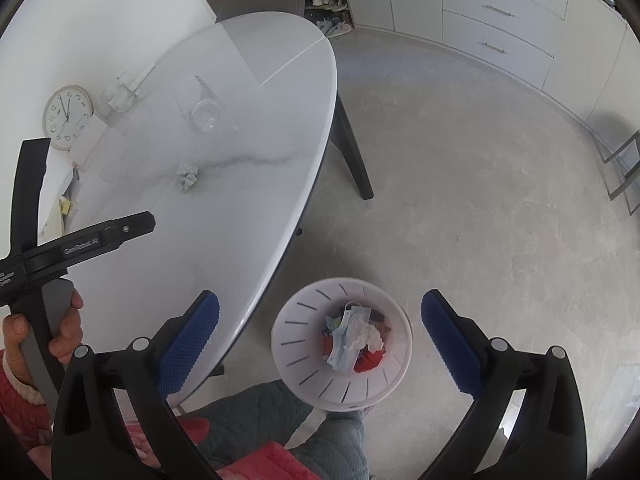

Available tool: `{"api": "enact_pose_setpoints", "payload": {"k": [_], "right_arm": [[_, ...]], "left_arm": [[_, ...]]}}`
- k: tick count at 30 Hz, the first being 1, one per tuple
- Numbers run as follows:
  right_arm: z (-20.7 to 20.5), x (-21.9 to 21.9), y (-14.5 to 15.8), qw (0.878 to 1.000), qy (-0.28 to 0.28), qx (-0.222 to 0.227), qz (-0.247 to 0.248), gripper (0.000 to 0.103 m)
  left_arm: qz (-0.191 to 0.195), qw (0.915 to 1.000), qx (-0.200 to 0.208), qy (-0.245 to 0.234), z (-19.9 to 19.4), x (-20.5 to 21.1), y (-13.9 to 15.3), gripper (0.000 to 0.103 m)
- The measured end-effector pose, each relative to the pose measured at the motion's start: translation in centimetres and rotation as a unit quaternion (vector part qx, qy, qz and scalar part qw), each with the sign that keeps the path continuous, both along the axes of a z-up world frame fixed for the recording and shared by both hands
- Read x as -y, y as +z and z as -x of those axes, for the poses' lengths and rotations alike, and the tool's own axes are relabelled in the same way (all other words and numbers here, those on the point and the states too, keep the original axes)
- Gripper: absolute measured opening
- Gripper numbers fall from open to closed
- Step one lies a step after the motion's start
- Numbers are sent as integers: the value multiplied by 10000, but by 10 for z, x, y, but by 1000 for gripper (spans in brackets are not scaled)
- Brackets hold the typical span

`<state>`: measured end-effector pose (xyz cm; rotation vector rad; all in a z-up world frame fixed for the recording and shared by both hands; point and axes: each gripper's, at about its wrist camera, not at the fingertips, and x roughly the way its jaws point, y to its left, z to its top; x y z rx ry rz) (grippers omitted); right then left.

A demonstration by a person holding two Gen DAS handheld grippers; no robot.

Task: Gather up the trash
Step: 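Open both grippers over the wastebasket and move back over the table, then grasp the crumpled white paper with the left gripper while the right gripper grasps the clear bottle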

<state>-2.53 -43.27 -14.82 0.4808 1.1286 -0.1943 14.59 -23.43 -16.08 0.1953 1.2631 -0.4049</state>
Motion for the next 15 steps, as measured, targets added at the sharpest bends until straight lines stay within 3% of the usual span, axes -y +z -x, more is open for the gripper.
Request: {"api": "enact_pose_setpoints", "payload": {"k": [9,15], "right_arm": [[-65,0,1,9997,149,36,173,100],[-98,-3,-3,9996,247,33,137,100]], "left_arm": [[-128,9996,227,50,-49,34,-27,94],[-205,9997,-28,142,-68,37,-55,68]]}}
